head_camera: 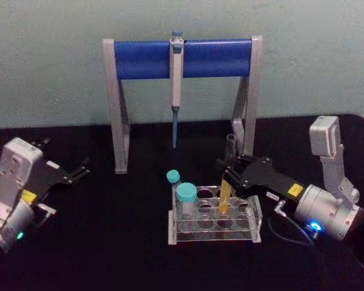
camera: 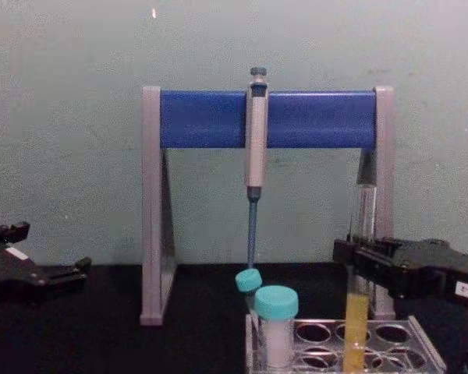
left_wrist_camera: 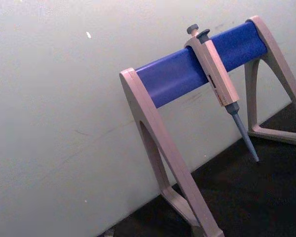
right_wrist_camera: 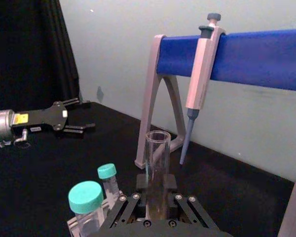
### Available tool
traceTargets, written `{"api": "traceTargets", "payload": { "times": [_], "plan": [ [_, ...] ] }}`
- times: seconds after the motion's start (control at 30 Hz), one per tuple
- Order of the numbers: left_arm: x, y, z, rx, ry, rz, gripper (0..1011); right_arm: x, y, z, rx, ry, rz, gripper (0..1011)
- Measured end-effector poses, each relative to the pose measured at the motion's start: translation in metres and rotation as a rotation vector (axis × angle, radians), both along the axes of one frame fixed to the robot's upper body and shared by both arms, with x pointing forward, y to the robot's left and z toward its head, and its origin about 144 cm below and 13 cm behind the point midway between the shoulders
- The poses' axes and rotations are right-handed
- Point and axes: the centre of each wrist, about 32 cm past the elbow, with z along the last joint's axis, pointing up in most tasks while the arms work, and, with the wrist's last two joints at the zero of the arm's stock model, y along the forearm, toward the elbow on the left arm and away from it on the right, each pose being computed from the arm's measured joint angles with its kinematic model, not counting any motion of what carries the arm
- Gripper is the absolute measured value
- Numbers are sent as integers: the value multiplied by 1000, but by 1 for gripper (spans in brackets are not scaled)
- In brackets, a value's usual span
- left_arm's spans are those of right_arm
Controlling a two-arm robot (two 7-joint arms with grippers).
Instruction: Pick up the test tube from the test tube rack, shake it, then place it back into the test tube rack.
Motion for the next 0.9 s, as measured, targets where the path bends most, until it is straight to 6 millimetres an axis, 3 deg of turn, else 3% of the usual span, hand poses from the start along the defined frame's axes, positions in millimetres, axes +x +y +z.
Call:
{"api": "traceTargets", "payload": {
  "times": [0.9],
  "plan": [
    [0,0,0,0,0,0,1010,1,2,-7,-15,26,-5,224]
  ]
}}
